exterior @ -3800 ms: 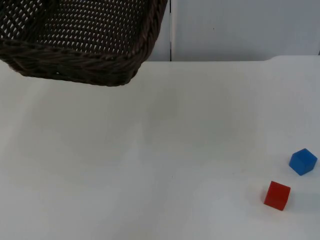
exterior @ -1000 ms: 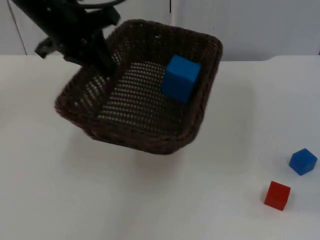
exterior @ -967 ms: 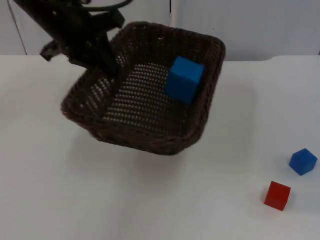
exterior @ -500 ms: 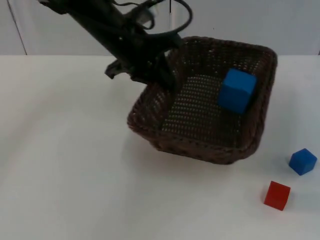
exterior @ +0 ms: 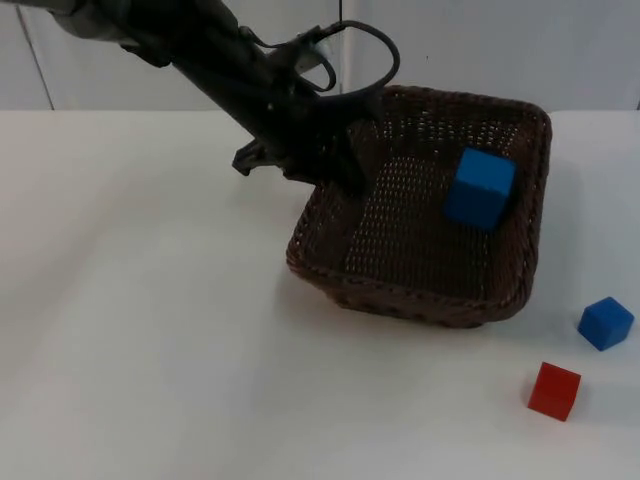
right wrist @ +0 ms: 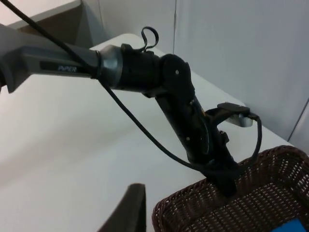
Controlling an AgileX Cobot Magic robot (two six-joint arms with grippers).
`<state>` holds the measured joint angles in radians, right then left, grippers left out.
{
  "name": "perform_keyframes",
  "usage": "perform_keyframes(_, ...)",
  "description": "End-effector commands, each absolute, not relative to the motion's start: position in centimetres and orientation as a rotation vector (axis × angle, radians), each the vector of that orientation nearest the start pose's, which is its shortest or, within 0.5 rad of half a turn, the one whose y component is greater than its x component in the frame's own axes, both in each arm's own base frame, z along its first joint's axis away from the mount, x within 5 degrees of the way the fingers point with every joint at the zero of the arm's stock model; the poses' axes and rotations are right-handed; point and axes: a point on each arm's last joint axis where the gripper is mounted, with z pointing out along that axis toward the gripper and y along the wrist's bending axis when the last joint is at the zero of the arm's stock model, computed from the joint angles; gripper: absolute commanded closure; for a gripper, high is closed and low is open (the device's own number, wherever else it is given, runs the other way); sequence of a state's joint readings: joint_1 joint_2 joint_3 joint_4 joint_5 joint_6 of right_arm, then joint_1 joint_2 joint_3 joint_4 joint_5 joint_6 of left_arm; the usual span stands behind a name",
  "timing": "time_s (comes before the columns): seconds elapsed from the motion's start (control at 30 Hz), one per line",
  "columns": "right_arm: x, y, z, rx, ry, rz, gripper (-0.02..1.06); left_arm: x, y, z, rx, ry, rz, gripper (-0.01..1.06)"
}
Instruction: Pick up the basket with the left hand and place the largest block into the basket with the right hand.
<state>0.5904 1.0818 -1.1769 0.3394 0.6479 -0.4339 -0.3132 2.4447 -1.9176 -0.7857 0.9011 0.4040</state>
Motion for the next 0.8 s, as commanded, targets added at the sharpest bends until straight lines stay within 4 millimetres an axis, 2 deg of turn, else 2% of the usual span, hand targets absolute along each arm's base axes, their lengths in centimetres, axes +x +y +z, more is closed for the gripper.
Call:
perform_keyframes(0.0, 17.5, 13.8, 42.1, -0.854, 1.826, 0.476, 0.09, 46.7, -21.0, 12.6, 0.351, 2.694, -0.996, 1.05)
perform_keyframes(0.07, 17.4, 13.8, 42.2, -0.854, 1.824, 0.473, 0.09, 46.7, -21.0, 12.6, 0.351, 2.694, -0.996, 1.03)
perform_keyframes(0.13, 17.4, 13.7, 42.0, -0.863, 1.825, 0.454, 0.09, 46.7, -20.9, 12.6, 0.358, 2.698, -0.993, 0.93)
perform_keyframes(0.17, 17.4, 13.7, 41.8, -0.867, 1.834, 0.452, 0.09, 46.7, -20.9, 12.6, 0.36, 2.701, -0.995, 0.86)
perform_keyframes(0.23, 17.5, 13.7, 41.3, -0.864, 1.84, 0.45, 0.09, 46.5, -21.0, 12.6, 0.372, 2.713, -1.007, 0.64)
perform_keyframes(0.27, 17.5, 13.7, 41.3, -0.864, 1.84, 0.45, 0.09, 46.5, -21.0, 12.6, 0.372, 2.713, -1.007, 0.64)
perform_keyframes(0.3, 17.5, 13.7, 40.9, -0.867, 1.85, 0.449, 0.09, 46.4, -21.0, 12.6, 0.378, 2.719, -1.009, 0.54)
perform_keyframes(0.33, 17.5, 13.7, 40.7, -0.865, 1.852, 0.448, 0.09, 46.3, -21.0, 12.7, 0.393, 2.728, -1.017, 0.39)
perform_keyframes(0.4, 17.2, 13.5, 40.5, -0.855, 1.842, 0.446, 0.09, 46.3, -20.7, 13.1, 0.406, 2.725, -1.014, 0.24)
perform_keyframes(0.43, 17.2, 13.5, 40.5, -0.855, 1.842, 0.446, 0.09, 46.3, -20.7, 13.1, 0.406, 2.725, -1.014, 0.24)
perform_keyframes(0.5, 16.8, 13.1, 40.5, -0.848, 1.83, 0.446, 0.09, 46.4, -20.2, 13.7, 0.407, 2.718, -1.005, 0.15)
perform_keyframes(0.6, 16.1, 12.7, 40.7, -0.838, 1.807, 0.446, 0.09, 46.4, -20.0, 14.5, 0.42, 2.708, -0.998, 0.12)
perform_keyframes(0.77, 14.4, 11.4, 41.8, -0.817, 1.739, 0.43, 0.09, 46.0, -19.4, 19.1, 0.496, 2.624, -0.918, 0.12)
